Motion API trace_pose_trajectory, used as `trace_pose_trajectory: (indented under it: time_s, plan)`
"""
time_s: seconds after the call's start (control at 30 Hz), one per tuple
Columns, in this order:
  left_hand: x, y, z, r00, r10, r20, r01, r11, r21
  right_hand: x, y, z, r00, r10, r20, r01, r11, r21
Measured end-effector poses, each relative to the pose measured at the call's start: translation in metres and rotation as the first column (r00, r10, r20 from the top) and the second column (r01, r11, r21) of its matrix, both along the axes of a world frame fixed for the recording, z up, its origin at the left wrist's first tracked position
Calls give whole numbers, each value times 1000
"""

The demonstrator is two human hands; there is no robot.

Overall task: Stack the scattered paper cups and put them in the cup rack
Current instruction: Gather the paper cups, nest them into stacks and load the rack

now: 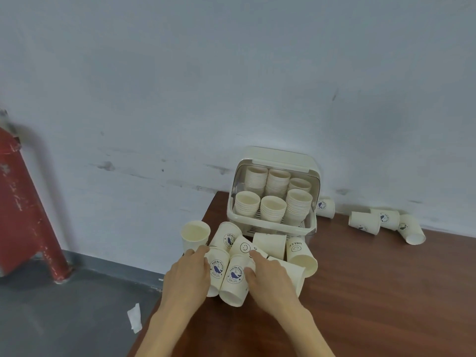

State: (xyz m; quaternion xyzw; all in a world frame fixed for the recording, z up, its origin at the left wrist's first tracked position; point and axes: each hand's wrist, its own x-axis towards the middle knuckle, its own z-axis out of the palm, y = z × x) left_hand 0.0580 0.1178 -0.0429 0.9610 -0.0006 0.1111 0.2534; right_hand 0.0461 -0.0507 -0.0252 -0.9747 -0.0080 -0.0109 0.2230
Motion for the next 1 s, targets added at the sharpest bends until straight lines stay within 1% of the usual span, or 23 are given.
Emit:
trace_pose_trajectory:
  time_s: [0.13,0.3,0.5,0.73,0.87,0.93,1.0]
  plan:
    - [9,-3,3,1000,3,5,-3,999,48,8,3,0,998,5,-65,-9,998,-63]
    - [18,-4,0,1000,-6,-7,7,998,69,11,0,-4,994,7,-108,-13,998,-57]
    - [24,-5,-2,999,-39,-24,42,993,114,7,-4,-7,995,20,-99,-20,1000,-3]
    - [26,-10,0,995,-82,-58,91,981,173,0,-12,-5,991,2,-134,7,998,63]
    - [29,-14,0,992,-97,-86,116,962,247,-9,-21,0,988,6,-154,14,992,124]
    - [30,-16,1,988,-112,-103,138,946,295,-14,-26,3,990,10,-141,11,989,147]
    - [31,-18,1,984,-124,-124,157,938,308,-19,-30,7,992,11,-123,8,988,154]
